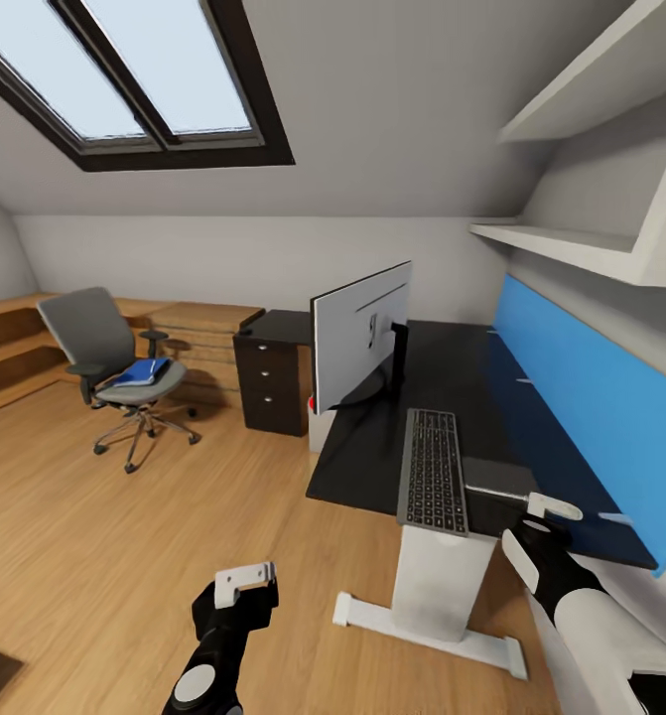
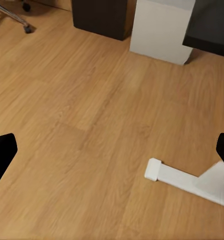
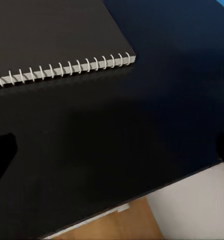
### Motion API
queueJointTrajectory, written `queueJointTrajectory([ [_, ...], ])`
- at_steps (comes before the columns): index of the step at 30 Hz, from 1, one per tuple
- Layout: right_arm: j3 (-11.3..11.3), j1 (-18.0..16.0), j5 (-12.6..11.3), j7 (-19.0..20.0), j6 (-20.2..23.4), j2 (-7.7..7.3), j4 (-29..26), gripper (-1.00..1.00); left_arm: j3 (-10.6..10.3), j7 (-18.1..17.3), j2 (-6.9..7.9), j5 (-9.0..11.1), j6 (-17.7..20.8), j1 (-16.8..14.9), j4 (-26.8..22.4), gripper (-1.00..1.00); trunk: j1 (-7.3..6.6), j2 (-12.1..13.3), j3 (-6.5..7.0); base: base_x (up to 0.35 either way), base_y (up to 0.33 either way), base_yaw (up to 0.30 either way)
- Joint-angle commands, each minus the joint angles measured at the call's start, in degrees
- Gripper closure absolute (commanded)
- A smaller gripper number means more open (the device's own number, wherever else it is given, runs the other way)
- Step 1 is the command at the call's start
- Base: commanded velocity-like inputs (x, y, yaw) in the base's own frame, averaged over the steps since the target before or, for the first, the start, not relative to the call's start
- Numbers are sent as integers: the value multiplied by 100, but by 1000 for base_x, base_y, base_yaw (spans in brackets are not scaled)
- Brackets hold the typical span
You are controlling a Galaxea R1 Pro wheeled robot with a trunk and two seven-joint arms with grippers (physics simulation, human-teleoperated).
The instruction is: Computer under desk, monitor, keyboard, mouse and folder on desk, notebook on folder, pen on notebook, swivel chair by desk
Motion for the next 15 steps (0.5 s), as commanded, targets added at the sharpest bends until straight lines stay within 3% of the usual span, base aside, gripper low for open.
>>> queueJointTrajectory([
  [1,6,-1,-29,-21,32,-1,-12,-100,-21,67,0,46,16,-3,-16,-100,0,-3,-6,0,0,-251],
  [10,13,-1,-34,48,32,-3,-11,-100,-119,187,-8,46,15,-3,-64,-100,0,-3,-6,0,0,-105],
  [15,14,-1,-25,406,32,-10,-4,-100,-139,204,-10,46,15,-3,-71,-100,0,-3,-6,0,0,-17],
])
